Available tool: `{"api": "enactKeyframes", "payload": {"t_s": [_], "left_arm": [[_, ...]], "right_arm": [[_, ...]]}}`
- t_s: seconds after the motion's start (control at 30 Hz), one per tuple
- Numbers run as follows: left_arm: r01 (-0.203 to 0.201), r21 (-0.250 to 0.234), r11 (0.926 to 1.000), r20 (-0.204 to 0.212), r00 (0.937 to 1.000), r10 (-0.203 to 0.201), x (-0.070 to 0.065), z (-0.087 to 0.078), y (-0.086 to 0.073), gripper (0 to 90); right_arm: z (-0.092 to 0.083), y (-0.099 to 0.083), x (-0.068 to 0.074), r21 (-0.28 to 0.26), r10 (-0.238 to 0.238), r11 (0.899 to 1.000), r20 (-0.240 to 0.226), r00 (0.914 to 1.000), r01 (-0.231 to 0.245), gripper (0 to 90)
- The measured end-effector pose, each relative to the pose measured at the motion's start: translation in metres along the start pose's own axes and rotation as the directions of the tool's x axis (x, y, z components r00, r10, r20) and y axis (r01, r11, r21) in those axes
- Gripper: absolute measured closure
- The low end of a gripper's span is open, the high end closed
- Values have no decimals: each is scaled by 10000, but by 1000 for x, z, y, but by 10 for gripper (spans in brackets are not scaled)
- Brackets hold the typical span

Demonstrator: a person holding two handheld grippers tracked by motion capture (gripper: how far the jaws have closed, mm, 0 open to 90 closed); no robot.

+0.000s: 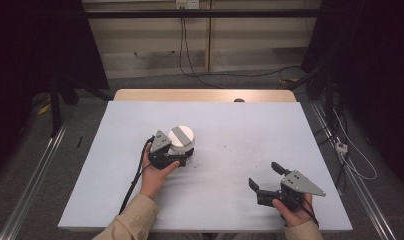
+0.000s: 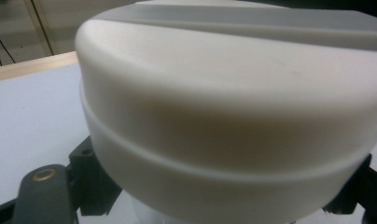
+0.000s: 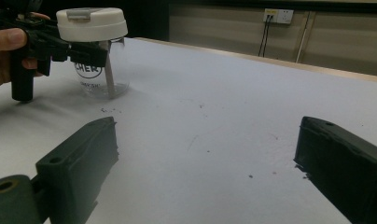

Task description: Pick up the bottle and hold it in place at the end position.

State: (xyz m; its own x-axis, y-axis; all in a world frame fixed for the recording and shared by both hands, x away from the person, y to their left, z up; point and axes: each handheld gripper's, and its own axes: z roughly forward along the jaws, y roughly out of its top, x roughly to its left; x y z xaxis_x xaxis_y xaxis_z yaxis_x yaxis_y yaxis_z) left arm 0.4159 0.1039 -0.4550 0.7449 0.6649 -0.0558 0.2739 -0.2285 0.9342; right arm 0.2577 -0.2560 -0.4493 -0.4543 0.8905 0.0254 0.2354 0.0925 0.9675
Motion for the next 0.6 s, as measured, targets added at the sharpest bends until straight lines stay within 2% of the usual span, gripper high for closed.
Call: {"api": "enactKeyframes", "payload": {"t_s": [0.2,0.47,0.6], "left_arm": [[-77,-75,9999,-91,9999,77,1,-2,1,181],[41,-298,9995,6,10000,-41,2,-2,8,182],[-138,-200,9997,43,9999,139,3,2,12,182]], "right_arm": [[0,0,0,-3,-8,10000,-11,10000,8,52],[1,0,0,12,-16,10000,4,10000,16,52],[1,0,-1,11,-45,10000,9,10000,45,52]]}}
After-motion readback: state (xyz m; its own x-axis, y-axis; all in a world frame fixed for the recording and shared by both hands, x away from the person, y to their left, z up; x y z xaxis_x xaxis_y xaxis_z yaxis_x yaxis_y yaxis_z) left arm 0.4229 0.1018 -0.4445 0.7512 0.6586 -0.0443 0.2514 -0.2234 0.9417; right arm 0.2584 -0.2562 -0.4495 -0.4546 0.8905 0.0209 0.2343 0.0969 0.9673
